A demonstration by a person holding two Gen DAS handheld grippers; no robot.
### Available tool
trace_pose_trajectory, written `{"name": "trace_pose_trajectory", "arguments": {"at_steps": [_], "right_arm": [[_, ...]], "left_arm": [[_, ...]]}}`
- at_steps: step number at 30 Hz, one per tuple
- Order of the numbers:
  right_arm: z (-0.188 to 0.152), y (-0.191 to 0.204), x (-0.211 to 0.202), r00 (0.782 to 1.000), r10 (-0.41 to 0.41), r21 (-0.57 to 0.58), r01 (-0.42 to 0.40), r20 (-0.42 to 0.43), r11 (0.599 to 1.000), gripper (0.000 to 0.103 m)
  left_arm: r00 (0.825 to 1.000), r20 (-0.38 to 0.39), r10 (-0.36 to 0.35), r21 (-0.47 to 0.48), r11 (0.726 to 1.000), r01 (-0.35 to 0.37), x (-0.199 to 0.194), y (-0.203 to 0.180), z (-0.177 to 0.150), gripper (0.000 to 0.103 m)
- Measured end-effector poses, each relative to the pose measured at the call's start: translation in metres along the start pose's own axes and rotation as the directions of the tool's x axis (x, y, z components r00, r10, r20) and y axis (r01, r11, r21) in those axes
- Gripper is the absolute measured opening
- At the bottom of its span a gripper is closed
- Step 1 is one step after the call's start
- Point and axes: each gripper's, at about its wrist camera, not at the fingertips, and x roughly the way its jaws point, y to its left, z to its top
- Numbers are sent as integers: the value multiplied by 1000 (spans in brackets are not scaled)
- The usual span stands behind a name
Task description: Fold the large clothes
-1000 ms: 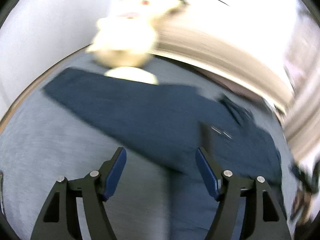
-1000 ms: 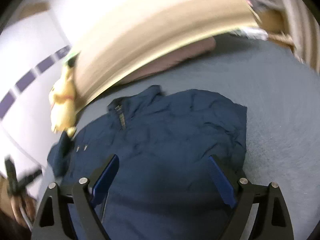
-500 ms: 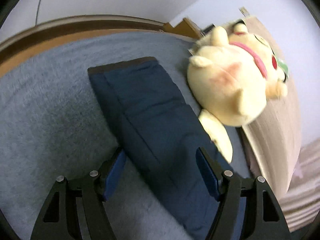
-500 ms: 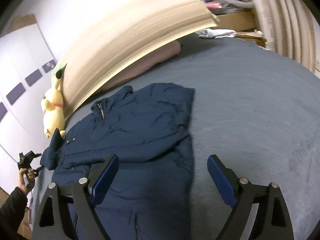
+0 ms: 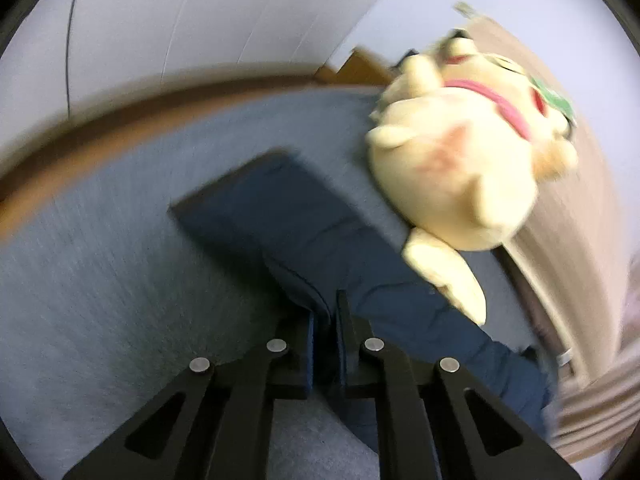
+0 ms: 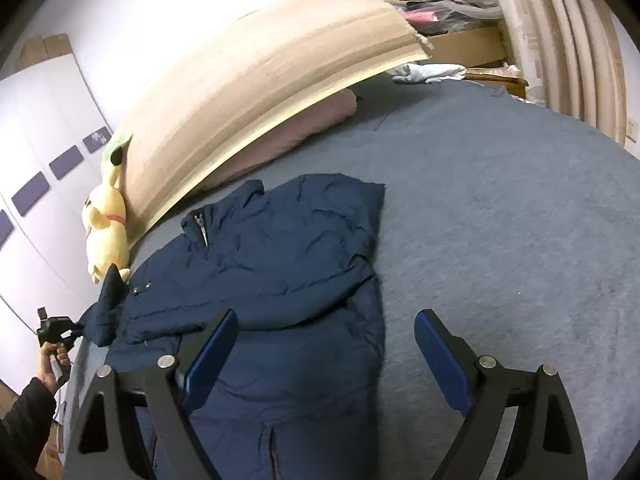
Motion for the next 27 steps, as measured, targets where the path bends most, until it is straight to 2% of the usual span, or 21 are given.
{"name": "trace_pose_trajectory", "arguments": {"at_steps": [2, 5, 8, 11, 13, 17, 20, 24, 26, 27], "right_arm": [[0, -4, -5, 1000, 0, 17, 0, 16, 1000, 92], [0, -11, -14, 999, 10, 41, -11, 34, 999, 92], [-1, -18, -21, 999, 23, 62, -26, 49, 998, 92], [-4, -28, -31, 997, 40, 94, -46, 66, 994, 92], [-5, -34, -36, 996, 46, 114, -55, 74, 992, 92], [-11, -49, -47, 995, 56, 154, -69, 87, 986, 92], [-15, -61, -54, 994, 57, 189, -74, 92, 979, 92], [-19, -72, -58, 994, 62, 217, -80, 87, 973, 92], [-20, -75, -59, 995, 66, 223, -82, 81, 971, 92], [-20, -76, -59, 995, 66, 225, -83, 79, 971, 92]], "left_arm": [[999, 50, 21, 93, 995, -25, -17, -25, 2, 8], [990, 143, 7, 243, 969, -42, -55, -75, -4, 8], [976, 209, -54, 361, 932, -26, -90, -128, -14, 8], [960, 232, -155, 481, 877, 25, -126, -191, -40, 8], [953, 223, -206, 537, 842, 56, -139, -223, -58, 8], [941, 158, -299, 656, 744, 126, -152, -295, -112, 8], [937, 99, -336, 711, 682, 169, -150, -335, -152, 8], [945, 3, -326, 750, 626, 214, -137, -366, -201, 8], [956, -52, -287, 771, 597, 221, -119, -384, -231, 9], [963, -83, -256, 778, 588, 224, -107, -389, -239, 13]]}}
